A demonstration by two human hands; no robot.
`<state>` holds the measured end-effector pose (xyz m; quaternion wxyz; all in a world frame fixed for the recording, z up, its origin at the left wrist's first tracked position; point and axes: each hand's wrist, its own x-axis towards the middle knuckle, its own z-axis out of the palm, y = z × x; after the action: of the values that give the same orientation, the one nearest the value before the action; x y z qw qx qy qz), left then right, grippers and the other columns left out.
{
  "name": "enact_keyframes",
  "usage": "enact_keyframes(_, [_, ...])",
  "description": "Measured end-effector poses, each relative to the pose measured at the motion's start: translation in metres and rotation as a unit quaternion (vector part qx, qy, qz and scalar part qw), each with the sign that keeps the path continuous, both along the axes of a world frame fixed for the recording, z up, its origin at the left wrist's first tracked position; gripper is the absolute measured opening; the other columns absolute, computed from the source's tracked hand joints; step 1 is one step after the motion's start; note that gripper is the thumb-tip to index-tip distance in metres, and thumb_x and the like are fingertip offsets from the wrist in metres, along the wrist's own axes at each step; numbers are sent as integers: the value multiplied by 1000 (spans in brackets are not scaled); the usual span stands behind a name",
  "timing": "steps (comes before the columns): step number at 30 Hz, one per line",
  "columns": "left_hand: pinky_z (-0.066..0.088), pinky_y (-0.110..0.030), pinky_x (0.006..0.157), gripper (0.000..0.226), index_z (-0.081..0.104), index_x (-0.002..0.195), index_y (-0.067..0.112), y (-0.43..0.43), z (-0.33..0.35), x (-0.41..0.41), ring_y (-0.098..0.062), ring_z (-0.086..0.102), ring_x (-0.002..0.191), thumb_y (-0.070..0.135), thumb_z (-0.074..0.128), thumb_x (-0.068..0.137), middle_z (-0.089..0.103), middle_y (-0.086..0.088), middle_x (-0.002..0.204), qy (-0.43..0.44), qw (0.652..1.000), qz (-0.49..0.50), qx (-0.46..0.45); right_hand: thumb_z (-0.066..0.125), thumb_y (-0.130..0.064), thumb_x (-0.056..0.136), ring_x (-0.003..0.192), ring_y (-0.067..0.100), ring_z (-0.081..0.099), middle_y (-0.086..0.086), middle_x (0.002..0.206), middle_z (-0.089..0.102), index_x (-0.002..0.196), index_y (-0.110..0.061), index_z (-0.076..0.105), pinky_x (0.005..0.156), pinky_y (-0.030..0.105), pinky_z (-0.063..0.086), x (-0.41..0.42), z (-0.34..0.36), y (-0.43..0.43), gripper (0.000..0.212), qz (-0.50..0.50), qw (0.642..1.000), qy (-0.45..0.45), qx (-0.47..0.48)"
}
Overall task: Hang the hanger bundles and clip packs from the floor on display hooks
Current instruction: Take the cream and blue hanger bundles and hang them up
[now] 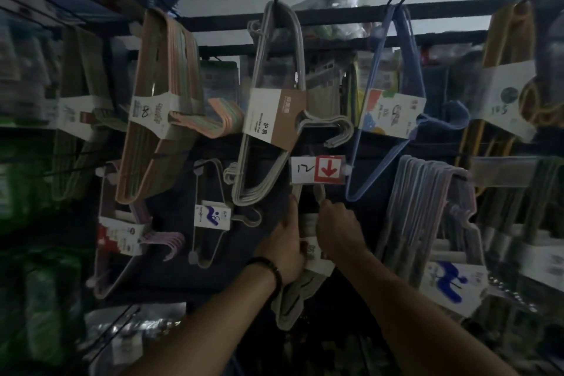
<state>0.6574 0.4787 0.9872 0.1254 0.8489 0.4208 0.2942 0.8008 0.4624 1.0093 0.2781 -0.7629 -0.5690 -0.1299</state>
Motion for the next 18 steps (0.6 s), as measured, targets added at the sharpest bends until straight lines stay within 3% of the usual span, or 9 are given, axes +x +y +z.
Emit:
enact_keyframes(3, [59,-49,92,113,-33,153,48,3,0,6,-28,66,112,31,62,95,52,-12,151,-7,999,32,-5,70,-19,99,98,26,68,11,120,63,125,-15,54,77,36,62,8,-6,10,31,28,999,5,-28])
enact_keyframes(6, [56,-49,100,101,-17,163,38,-8,1,-6,-29,59,129,32,61,99,41,-7,162,2,998,61,-10,66,-21,100,98,31,64,13,128,55,149,-31,31,75,47,64,5,-24,-5,61,94,990,107,13])
enact_keyframes(8, [51,-48,108,89,2,167,32,-23,-7,-27,-27,50,140,35,60,100,36,-1,165,-29,997,62,-23,61,-23,103,105,32,58,11,131,49,162,-36,15,79,50,60,-11,-45,-30,75,77,991,89,70])
enact_keyframes(10, [48,-43,112,67,28,161,31,-44,-27,-58,-20,49,141,39,58,102,42,6,159,-58,996,61,-3,61,-25,102,113,33,55,8,135,48,160,-28,27,83,47,58,-35,-74,-62,67,57,991,61,106])
enact_keyframes(13, [50,-33,105,35,55,137,36,-79,-71,-122,-9,56,124,38,58,102,54,16,137,-64,995,75,30,59,-25,97,113,31,57,3,133,50,128,-27,50,83,46,57,-83,-116,-104,32,119,985,105,68])
enact_keyframes(16, [53,-23,88,10,61,106,46,-118,-126,-204,-2,61,99,38,61,100,59,23,109,-32,993,111,-28,55,-29,102,98,20,60,-6,117,54,113,-29,56,76,36,53,-144,-154,-134,11,180,969,163,-51])
enact_keyframes(18, [53,-16,80,3,60,96,50,-146,-166,-264,-2,65,92,47,61,96,65,23,101,-4,984,153,-92,51,-28,100,80,17,59,-5,97,60,99,-27,58,69,40,51,-191,-179,-152,6,234,951,166,-113])
